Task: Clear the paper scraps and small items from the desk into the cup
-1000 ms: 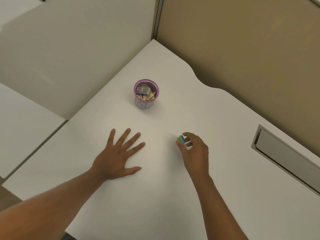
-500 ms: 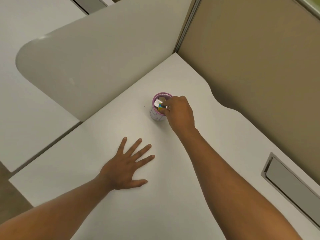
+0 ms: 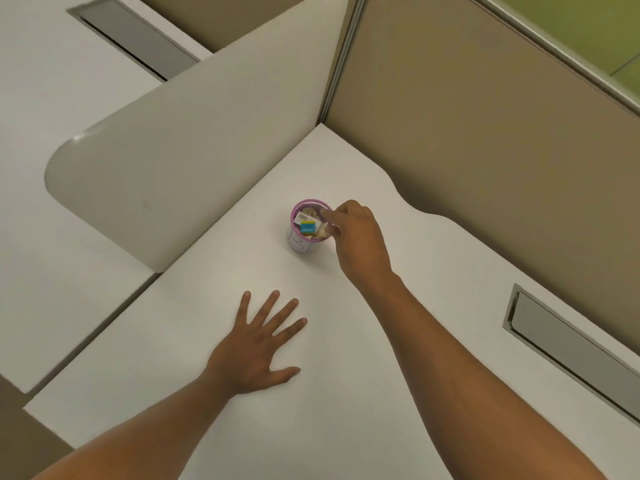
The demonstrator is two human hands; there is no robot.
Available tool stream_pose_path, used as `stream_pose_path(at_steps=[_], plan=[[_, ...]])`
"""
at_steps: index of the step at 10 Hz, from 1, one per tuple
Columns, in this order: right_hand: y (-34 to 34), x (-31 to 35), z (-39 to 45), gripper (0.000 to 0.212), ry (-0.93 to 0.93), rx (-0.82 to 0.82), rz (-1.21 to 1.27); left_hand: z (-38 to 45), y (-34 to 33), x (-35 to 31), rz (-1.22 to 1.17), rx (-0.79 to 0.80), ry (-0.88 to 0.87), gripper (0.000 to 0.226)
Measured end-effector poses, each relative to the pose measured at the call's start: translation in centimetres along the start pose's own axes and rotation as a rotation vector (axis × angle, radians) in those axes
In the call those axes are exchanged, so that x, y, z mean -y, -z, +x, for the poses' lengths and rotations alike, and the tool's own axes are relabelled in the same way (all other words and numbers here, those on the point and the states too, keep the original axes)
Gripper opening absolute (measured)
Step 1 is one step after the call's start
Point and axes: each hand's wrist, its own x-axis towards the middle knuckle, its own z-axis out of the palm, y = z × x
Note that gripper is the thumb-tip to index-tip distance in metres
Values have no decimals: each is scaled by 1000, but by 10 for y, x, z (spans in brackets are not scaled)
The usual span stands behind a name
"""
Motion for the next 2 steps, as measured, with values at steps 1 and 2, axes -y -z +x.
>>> stream_pose_path(at_steps=[1,2], plan=[[21,0,-29,38,75,-34,-137,1,11,-1,10,33,6,85],[41,-9,-60,34,61,-72,-203,2,24,-5,22,69,18,81]])
